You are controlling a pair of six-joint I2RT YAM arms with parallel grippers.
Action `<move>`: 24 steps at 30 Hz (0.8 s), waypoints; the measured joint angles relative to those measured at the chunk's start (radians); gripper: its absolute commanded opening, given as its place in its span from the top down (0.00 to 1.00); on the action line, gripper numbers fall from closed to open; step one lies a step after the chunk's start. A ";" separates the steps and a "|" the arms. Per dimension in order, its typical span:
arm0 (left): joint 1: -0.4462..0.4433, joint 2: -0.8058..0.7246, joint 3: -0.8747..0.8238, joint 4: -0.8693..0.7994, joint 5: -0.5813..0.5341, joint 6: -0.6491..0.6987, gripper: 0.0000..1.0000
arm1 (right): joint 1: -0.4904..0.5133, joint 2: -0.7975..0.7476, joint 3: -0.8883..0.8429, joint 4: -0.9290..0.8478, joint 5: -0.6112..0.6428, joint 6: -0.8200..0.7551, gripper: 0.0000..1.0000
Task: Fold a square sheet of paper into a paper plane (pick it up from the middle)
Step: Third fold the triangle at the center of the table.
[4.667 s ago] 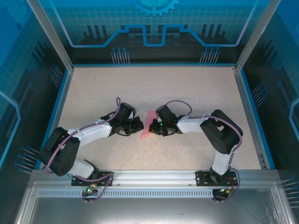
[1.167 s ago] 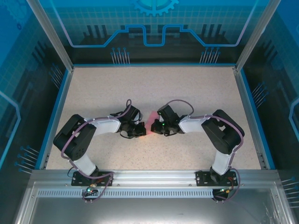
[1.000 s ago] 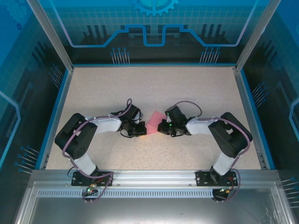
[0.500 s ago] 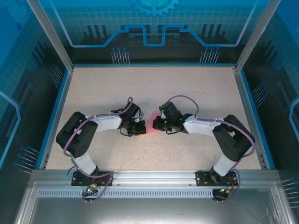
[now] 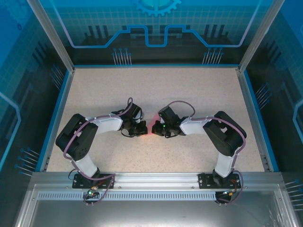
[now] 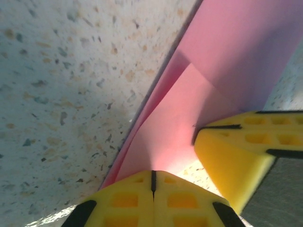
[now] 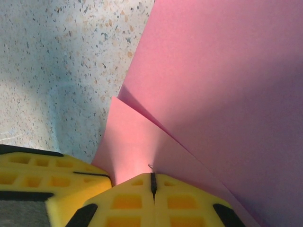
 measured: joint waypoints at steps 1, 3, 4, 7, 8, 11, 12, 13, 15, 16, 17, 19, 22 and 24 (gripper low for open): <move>0.001 -0.012 -0.006 0.020 0.000 -0.023 0.98 | 0.000 0.000 -0.002 0.005 0.000 0.004 0.99; 0.002 -0.048 -0.032 0.075 0.000 -0.081 0.98 | 0.000 0.000 -0.005 0.010 0.000 0.012 1.00; 0.002 -0.064 -0.050 0.106 0.000 -0.114 0.98 | 0.000 0.000 -0.005 0.013 0.000 0.015 1.00; -0.007 -0.089 -0.102 0.201 -0.003 -0.222 1.00 | 0.000 0.000 -0.012 0.025 0.000 0.026 1.00; -0.012 -0.089 -0.119 0.230 -0.008 -0.257 1.00 | 0.000 0.000 -0.013 0.029 0.000 0.031 1.00; -0.032 -0.089 -0.169 0.295 -0.035 -0.349 1.00 | 0.000 0.000 -0.018 0.038 -0.001 0.042 1.00; -0.038 -0.089 -0.183 0.313 -0.045 -0.375 1.00 | 0.000 0.000 -0.019 0.042 -0.002 0.046 1.00; -0.041 -0.089 -0.193 0.323 -0.052 -0.393 1.00 | 0.000 0.000 -0.021 0.044 -0.003 0.049 1.00; -0.048 -0.089 -0.208 0.342 -0.072 -0.431 1.00 | -0.001 0.000 -0.023 0.048 -0.003 0.053 1.00; -0.049 -0.089 -0.212 0.352 -0.078 -0.446 1.00 | -0.001 0.000 -0.023 0.048 -0.003 0.056 1.00; -0.050 -0.089 -0.213 0.360 -0.081 -0.457 1.00 | -0.001 0.000 -0.023 0.048 -0.003 0.057 1.00; -0.050 -0.089 -0.213 0.380 -0.087 -0.476 1.00 | -0.001 0.000 -0.023 0.049 -0.003 0.060 1.00; -0.050 -0.089 -0.213 0.405 -0.091 -0.501 1.00 | -0.001 0.000 -0.024 0.051 -0.003 0.063 1.00; -0.053 -0.087 -0.213 0.422 -0.091 -0.518 1.00 | -0.001 0.000 -0.024 0.051 -0.003 0.067 1.00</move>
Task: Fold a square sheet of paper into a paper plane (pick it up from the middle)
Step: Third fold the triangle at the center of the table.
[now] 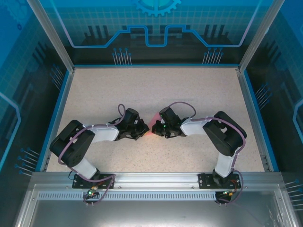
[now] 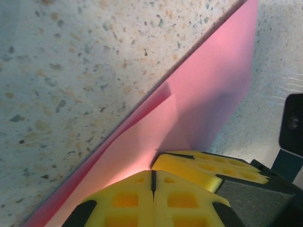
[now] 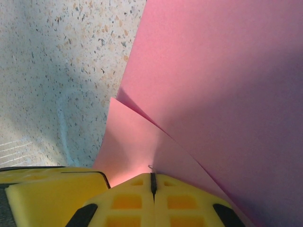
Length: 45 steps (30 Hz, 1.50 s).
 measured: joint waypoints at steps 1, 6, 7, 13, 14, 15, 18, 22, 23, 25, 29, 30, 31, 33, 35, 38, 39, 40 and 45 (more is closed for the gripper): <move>-0.003 0.001 0.000 0.007 0.000 -0.005 1.00 | 0.000 0.000 0.000 0.000 0.000 0.001 0.99; -0.015 0.018 -0.005 0.035 -0.003 -0.036 1.00 | 0.000 0.000 0.000 0.000 0.000 0.002 1.00; -0.017 0.021 -0.007 0.040 -0.005 -0.041 1.00 | 0.000 0.001 0.000 0.000 0.000 0.002 1.00; -0.017 0.040 -0.033 0.064 -0.027 -0.068 1.00 | -0.001 0.002 0.000 0.000 -0.003 0.005 1.00; -0.017 0.040 -0.035 0.068 -0.030 -0.073 1.00 | -0.001 0.002 0.000 0.000 -0.003 0.005 0.99; -0.017 0.040 -0.039 0.074 -0.034 -0.076 1.00 | -0.001 0.002 0.000 0.000 -0.003 0.005 1.00; -0.021 0.037 -0.049 0.087 -0.047 -0.077 1.00 | -0.001 0.002 0.000 -0.001 0.000 0.004 1.00; -0.026 0.023 -0.063 0.093 -0.075 -0.077 1.00 | -0.002 0.002 -0.003 0.000 0.001 0.002 1.00; -0.026 0.016 -0.069 0.090 -0.084 -0.077 1.00 | -0.004 0.002 -0.006 0.002 0.000 -0.001 1.00; -0.026 0.000 -0.082 0.086 -0.103 -0.077 1.00 | -0.008 0.002 -0.011 0.010 -0.004 -0.006 1.00; -0.021 -0.045 -0.124 0.080 -0.143 -0.078 1.00 | -0.020 0.000 -0.029 0.035 -0.024 -0.017 1.00; -0.020 -0.056 -0.134 0.079 -0.153 -0.080 1.00 | -0.024 0.000 -0.033 0.041 -0.029 -0.019 1.00; -0.020 -0.065 -0.143 0.079 -0.161 -0.082 1.00 | -0.026 0.000 -0.035 0.043 -0.032 -0.020 1.00; -0.020 -0.083 -0.161 0.083 -0.175 -0.084 1.00 | -0.031 0.000 -0.039 0.049 -0.042 -0.023 1.00; -0.020 -0.102 -0.181 0.084 -0.191 -0.088 1.00 | -0.034 0.000 -0.040 0.050 -0.046 -0.026 1.00; -0.020 -0.145 -0.215 0.077 -0.217 -0.100 1.00 | -0.034 0.000 -0.041 0.051 -0.047 -0.027 1.00; -0.019 -0.160 -0.223 0.067 -0.225 -0.102 1.00 | -0.034 0.000 -0.041 0.051 -0.047 -0.027 1.00; -0.017 -0.174 -0.228 0.053 -0.232 -0.102 1.00 | -0.034 0.000 -0.041 0.050 -0.047 -0.030 1.00; -0.006 -0.243 -0.213 -0.093 -0.268 -0.043 0.95 | -0.049 -0.011 -0.031 0.014 -0.044 -0.057 0.99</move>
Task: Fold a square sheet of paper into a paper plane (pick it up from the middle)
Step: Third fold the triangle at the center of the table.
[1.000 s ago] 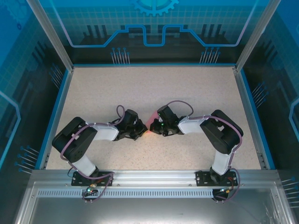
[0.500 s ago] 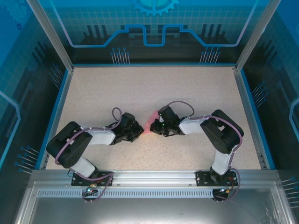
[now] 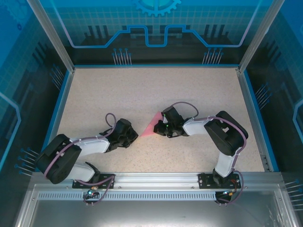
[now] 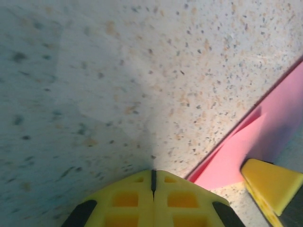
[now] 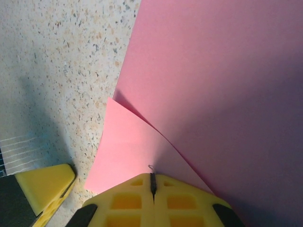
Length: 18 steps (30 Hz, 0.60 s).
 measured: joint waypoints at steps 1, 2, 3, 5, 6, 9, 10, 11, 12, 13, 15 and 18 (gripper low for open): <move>0.005 -0.008 0.018 -0.045 -0.003 0.026 0.91 | 0.000 -0.003 0.006 -0.015 0.003 -0.009 0.99; 0.011 -0.014 0.044 -0.092 -0.006 0.057 0.86 | 0.000 -0.007 0.014 -0.038 0.010 -0.023 0.98; 0.018 -0.018 0.076 -0.136 -0.006 0.091 0.81 | 0.000 -0.013 0.026 -0.071 0.023 -0.038 0.97; 0.035 -0.022 0.161 -0.220 -0.009 0.163 0.67 | 0.004 -0.018 0.058 -0.145 0.051 -0.071 0.94; 0.048 -0.022 0.210 -0.258 -0.009 0.199 0.59 | 0.010 -0.018 0.085 -0.189 0.070 -0.089 0.91; 0.109 -0.022 0.329 -0.343 -0.006 0.285 0.39 | 0.041 -0.018 0.175 -0.293 0.114 -0.134 0.86; 0.132 -0.022 0.354 -0.364 -0.003 0.311 0.33 | 0.055 -0.016 0.205 -0.317 0.125 -0.146 0.85; 0.163 -0.021 0.381 -0.389 0.000 0.335 0.27 | 0.075 -0.011 0.245 -0.340 0.134 -0.158 0.84; 0.189 -0.020 0.401 -0.414 0.000 0.354 0.22 | 0.095 0.000 0.285 -0.358 0.140 -0.170 0.83; 0.208 -0.018 0.416 -0.435 0.000 0.373 0.18 | 0.111 0.013 0.317 -0.365 0.145 -0.177 0.83; 0.238 -0.003 0.448 -0.482 -0.001 0.405 0.11 | 0.145 0.051 0.377 -0.380 0.154 -0.187 0.82; 0.248 0.025 0.477 -0.531 0.000 0.438 0.05 | 0.181 0.113 0.425 -0.407 0.163 -0.195 0.81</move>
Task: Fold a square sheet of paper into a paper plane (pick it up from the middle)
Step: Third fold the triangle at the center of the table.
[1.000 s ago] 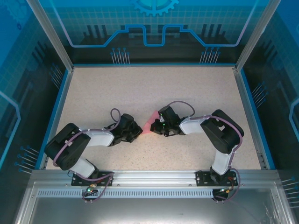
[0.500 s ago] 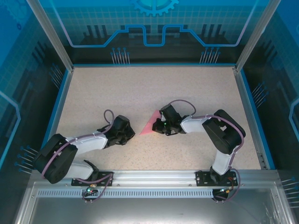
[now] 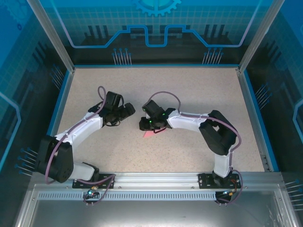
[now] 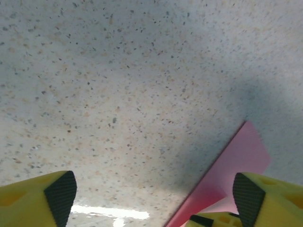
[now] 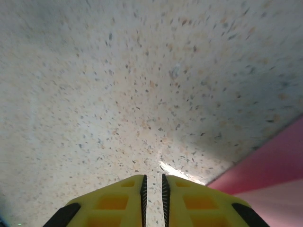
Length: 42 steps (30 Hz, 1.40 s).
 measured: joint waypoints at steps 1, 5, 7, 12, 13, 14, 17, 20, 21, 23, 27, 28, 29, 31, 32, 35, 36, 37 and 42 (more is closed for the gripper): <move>0.000 0.004 0.002 -0.006 0.000 0.005 0.04 | 0.006 0.015 0.004 -0.009 0.002 0.000 0.80; 0.004 0.013 0.002 -0.039 0.000 0.025 0.02 | 0.015 0.048 0.006 -0.058 0.012 -0.004 0.78; 0.008 0.020 0.002 -0.046 0.000 0.029 0.02 | 0.015 0.049 0.006 -0.070 0.020 -0.008 0.77; 0.013 0.037 0.002 -0.054 0.007 0.032 0.01 | 0.015 0.052 0.015 -0.090 0.021 -0.020 0.77; 0.013 0.039 0.002 -0.054 0.009 0.032 0.01 | 0.015 0.053 0.018 -0.092 0.021 -0.023 0.77; 0.013 0.040 0.002 -0.055 0.011 0.033 0.01 | 0.015 0.058 0.023 -0.097 0.021 -0.028 0.77; 0.013 0.040 0.002 -0.054 0.019 0.043 0.01 | 0.015 0.067 0.033 -0.110 0.019 -0.047 0.77; 0.013 0.040 0.002 -0.055 0.028 0.056 0.01 | 0.015 0.067 0.032 -0.114 0.015 -0.085 0.77; 0.013 0.040 0.003 -0.055 0.032 0.061 0.01 | 0.015 0.065 0.028 -0.114 0.013 -0.105 0.75; 0.013 0.040 0.006 -0.054 0.046 0.076 0.01 | 0.014 0.049 0.000 -0.108 -0.004 -0.153 0.73; 0.013 0.040 0.008 -0.053 0.087 0.104 0.01 | 0.004 -0.013 -0.071 -0.132 -0.043 -0.249 0.67; 0.013 0.040 0.007 -0.050 0.101 0.108 0.01 | -0.003 -0.026 -0.083 -0.139 -0.054 -0.262 0.64; 0.013 0.040 0.007 -0.042 0.119 0.110 0.02 | -0.012 -0.037 -0.093 -0.143 -0.063 -0.267 0.62; 0.013 0.040 0.005 -0.018 0.154 0.110 0.02 | -0.031 -0.062 -0.111 -0.138 -0.080 -0.261 0.56; 0.012 0.040 0.003 -0.004 0.171 0.109 0.03 | -0.041 -0.080 -0.122 -0.126 -0.087 -0.243 0.55; -0.003 0.034 -0.020 0.041 0.205 0.107 0.09 | -0.068 -0.152 -0.173 -0.058 -0.101 -0.180 0.49; -0.016 0.028 -0.031 0.051 0.214 0.107 0.11 | -0.079 -0.182 -0.200 -0.028 -0.105 -0.150 0.46; -0.031 0.023 -0.038 0.058 0.224 0.107 0.14 | -0.092 -0.210 -0.228 -0.004 -0.106 -0.124 0.45; -0.133 0.015 -0.050 0.121 0.287 0.094 0.35 | -0.201 -0.373 -0.435 0.113 -0.090 0.027 0.38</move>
